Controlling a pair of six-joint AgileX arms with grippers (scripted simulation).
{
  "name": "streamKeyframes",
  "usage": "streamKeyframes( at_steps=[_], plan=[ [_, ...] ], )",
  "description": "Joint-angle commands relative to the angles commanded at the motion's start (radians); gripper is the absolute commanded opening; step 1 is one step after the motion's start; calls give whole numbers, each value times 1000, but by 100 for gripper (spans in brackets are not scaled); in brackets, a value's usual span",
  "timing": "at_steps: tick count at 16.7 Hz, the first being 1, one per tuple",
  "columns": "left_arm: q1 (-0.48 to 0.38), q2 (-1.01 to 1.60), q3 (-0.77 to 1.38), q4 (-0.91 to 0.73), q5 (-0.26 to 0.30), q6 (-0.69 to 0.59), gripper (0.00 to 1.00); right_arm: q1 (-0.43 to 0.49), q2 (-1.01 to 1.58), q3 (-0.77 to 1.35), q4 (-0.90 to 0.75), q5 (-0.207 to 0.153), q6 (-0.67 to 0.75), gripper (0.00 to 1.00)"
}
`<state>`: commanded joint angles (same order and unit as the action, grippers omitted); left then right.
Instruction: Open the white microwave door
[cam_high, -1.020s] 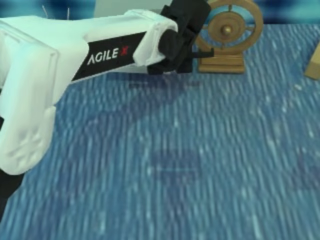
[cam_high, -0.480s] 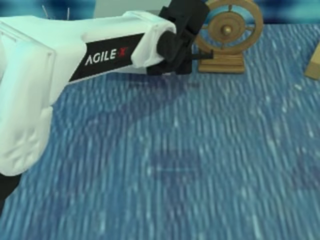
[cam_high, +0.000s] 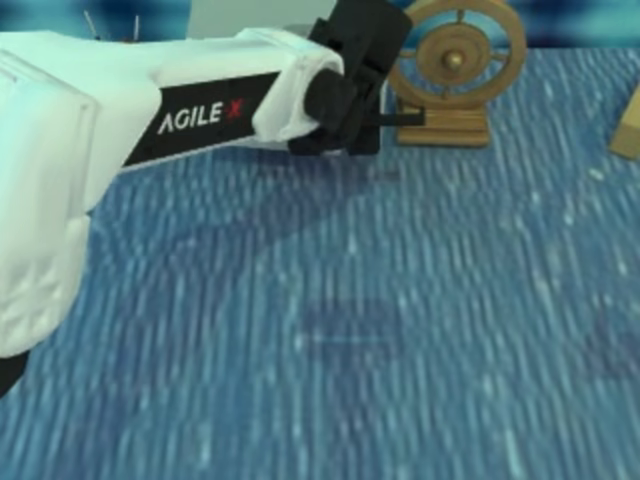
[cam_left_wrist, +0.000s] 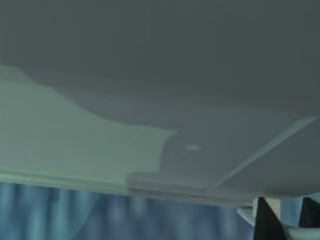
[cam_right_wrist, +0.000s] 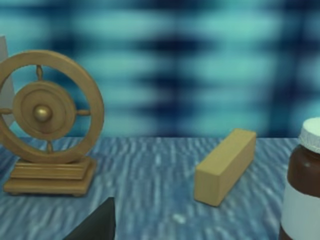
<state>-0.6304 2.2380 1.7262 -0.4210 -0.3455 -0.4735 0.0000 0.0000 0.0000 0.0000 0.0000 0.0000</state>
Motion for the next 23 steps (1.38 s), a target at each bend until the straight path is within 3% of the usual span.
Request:
streamKeyframes(
  at_steps=[23],
  plan=[
    [-4, -3, -17, 8, 8, 7, 0, 0, 0, 0, 0, 0, 0, 100]
  ],
)
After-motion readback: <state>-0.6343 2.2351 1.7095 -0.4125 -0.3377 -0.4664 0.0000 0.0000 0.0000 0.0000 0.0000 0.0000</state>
